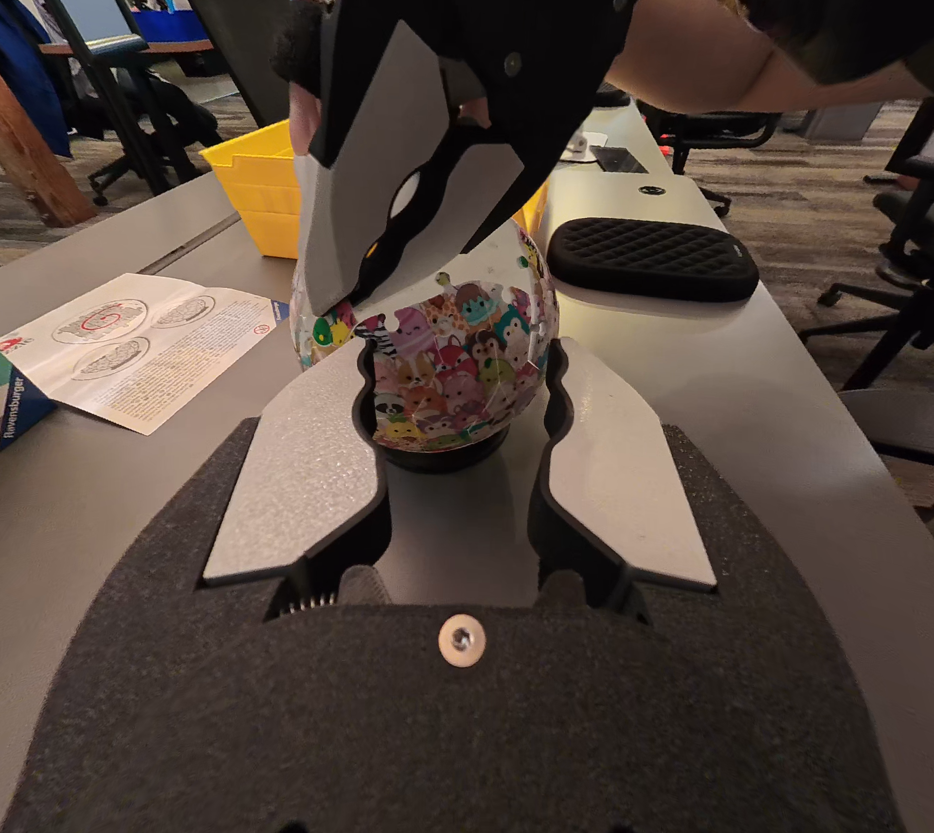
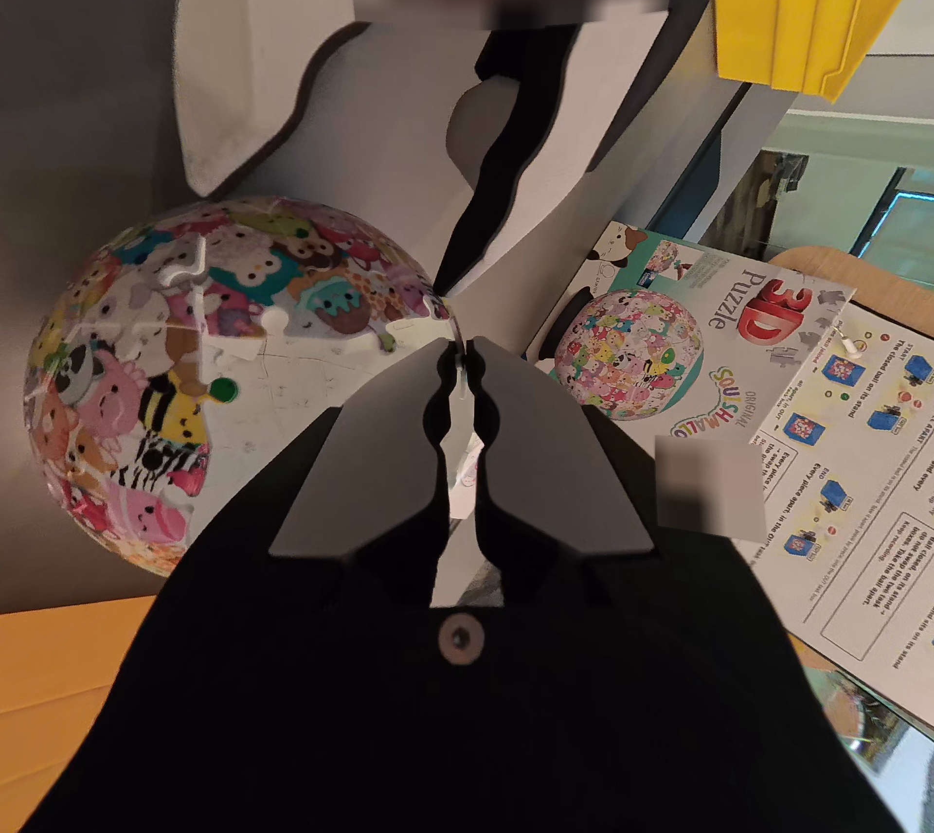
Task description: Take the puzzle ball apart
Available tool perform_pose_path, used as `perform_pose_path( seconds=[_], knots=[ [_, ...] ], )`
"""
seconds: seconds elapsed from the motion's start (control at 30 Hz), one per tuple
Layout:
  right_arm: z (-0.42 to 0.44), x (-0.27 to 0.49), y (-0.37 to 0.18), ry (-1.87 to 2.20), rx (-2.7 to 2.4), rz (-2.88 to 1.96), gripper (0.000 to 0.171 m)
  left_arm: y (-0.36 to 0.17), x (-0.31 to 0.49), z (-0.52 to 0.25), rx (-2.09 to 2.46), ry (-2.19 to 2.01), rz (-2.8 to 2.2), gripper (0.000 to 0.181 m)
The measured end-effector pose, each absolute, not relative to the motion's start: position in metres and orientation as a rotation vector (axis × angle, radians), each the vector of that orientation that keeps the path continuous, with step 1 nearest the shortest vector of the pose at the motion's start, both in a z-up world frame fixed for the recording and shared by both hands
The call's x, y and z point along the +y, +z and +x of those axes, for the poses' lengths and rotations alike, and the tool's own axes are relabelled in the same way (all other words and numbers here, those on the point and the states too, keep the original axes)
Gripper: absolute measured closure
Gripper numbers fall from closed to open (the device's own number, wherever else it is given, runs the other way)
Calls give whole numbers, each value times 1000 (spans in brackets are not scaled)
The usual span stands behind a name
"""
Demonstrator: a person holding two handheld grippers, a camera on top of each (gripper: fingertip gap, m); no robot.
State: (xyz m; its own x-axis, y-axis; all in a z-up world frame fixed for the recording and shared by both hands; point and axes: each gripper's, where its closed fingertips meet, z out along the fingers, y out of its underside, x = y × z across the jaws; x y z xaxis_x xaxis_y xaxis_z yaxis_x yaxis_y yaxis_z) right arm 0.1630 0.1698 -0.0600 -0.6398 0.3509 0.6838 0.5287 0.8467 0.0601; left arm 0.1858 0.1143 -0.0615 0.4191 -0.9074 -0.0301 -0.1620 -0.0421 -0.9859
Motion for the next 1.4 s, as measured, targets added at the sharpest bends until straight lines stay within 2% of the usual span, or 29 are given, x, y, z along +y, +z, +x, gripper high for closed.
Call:
perform_pose_path(
  seconds=[0.3, 0.5, 0.73, 1.23, 1.4],
  knots=[
    [161, 167, -60, -264, -2365, -795, 167, -63, 114, 187, 1014, -763, -1508, 121],
    [159, 173, -61, -263, -2343, -880, 167, -65, 116, 184, 1000, -773, -1527, 116],
    [157, 176, -62, -367, -2222, -655, 167, -70, 124, 176, 941, -819, -1566, 117],
    [159, 174, -55, 315, -2102, -1298, 168, -70, 123, 179, 944, -831, -1563, 117],
    [162, 175, -42, 253, -2065, -1269, 168, -69, 122, 178, 945, -835, -1555, 117]
  ],
)
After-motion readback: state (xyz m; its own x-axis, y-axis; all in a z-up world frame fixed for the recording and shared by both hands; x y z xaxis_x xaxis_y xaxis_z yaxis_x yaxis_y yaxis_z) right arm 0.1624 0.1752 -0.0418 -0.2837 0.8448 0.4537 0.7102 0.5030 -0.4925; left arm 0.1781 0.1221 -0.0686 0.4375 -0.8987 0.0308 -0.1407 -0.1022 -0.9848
